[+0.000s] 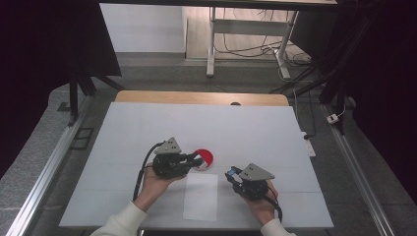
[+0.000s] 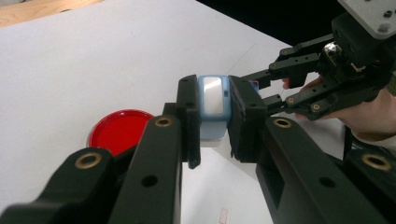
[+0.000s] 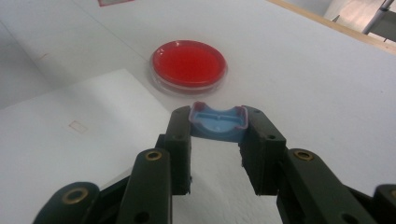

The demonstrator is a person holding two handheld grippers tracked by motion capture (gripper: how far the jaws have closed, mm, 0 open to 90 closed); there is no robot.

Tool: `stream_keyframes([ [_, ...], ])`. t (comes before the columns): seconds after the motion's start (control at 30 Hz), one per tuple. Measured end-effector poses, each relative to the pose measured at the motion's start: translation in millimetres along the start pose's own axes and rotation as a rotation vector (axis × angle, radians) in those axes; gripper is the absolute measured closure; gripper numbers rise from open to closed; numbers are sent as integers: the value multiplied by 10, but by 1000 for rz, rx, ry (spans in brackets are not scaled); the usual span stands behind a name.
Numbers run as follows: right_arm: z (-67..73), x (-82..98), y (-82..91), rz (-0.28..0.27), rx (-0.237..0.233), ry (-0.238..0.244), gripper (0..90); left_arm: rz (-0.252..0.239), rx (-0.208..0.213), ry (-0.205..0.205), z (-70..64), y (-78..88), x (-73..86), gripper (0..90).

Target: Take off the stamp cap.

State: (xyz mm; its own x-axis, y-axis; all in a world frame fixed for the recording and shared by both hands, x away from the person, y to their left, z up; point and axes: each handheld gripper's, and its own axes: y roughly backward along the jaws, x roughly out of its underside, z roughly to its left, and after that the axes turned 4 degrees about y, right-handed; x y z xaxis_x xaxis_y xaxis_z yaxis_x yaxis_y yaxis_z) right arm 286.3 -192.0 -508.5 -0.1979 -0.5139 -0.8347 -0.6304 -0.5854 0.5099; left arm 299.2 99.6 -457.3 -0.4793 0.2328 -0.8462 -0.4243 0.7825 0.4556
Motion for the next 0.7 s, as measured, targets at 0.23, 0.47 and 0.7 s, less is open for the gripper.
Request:
stream_keyframes([
  [0.23,-90,85,107,-2,18,-23,646,-4,3,-4,-1,25,-15,760],
  [0.47,-187,171,237,-1,53,-35,646,-9,8,-11,-9,53,-40,760],
  [0.7,-294,303,401,10,90,-46,645,-6,20,-18,2,64,-58,760],
])
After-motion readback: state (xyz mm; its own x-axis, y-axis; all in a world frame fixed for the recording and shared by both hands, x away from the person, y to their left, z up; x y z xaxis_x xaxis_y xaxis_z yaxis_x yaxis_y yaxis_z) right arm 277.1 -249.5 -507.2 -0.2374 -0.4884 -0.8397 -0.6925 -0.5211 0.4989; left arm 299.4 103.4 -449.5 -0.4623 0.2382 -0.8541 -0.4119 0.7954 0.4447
